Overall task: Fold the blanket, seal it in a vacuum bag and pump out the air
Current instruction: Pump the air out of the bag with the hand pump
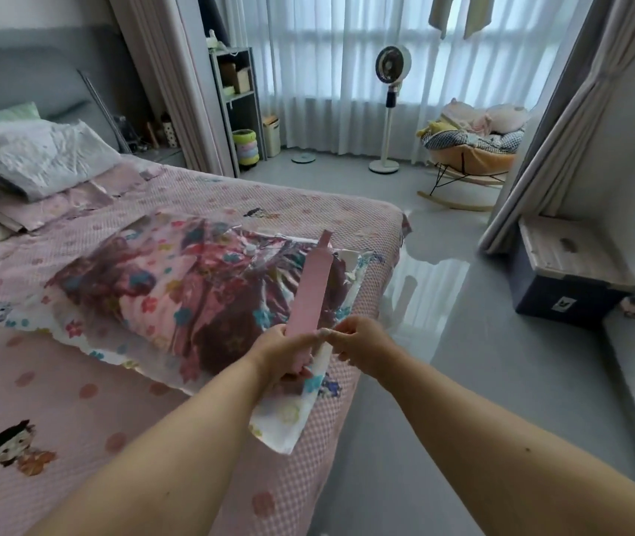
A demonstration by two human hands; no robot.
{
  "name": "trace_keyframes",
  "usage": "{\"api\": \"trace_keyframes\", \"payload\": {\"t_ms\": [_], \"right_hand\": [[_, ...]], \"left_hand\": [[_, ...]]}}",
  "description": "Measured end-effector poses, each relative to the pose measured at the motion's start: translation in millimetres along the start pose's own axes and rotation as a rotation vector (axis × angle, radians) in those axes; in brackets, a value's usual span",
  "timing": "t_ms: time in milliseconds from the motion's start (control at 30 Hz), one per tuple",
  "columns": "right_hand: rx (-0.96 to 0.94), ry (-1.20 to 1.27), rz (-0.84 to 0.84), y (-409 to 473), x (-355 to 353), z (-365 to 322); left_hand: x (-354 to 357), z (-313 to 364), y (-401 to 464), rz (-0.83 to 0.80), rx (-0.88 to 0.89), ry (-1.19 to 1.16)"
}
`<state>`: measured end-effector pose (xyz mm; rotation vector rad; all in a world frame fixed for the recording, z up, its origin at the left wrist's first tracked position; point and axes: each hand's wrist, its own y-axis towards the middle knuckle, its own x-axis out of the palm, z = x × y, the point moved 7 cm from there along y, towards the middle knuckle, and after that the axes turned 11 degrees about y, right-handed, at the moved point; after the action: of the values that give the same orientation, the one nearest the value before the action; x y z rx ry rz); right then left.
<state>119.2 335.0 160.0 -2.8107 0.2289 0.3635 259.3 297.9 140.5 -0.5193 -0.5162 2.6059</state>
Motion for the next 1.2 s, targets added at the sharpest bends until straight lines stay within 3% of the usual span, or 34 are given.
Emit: {"api": "trace_keyframes", "payload": {"t_ms": [333, 567, 733, 1067, 1200], "right_hand": [[0.031, -0.106, 0.005, 207.1, -42.0, -44.7], [-0.021, -0.271, -0.175, 353.0, -21.1, -76.1], [-0.088, -0.341, -0.318, 441.5, -5.2, -104.8], [-0.127, -0.601, -0.571, 514.4, 45.0, -108.7], [-0.113, -0.651, -0.612, 524.0, 74.1, -99.3]], "left_hand": [[-82.9, 78.1, 160.6, 0.358, -0.048, -0.075], [-120.3, 105.2, 242.2, 0.434, -0.028, -0.071], [-146.2, 105.2, 289.8, 0.585, -0.100, -0.179], [-162.4, 67.5, 321.4, 0.796, -0.223, -0.253], [-169.8, 42.6, 323.5, 0.800, -0.290, -0.248]]}}
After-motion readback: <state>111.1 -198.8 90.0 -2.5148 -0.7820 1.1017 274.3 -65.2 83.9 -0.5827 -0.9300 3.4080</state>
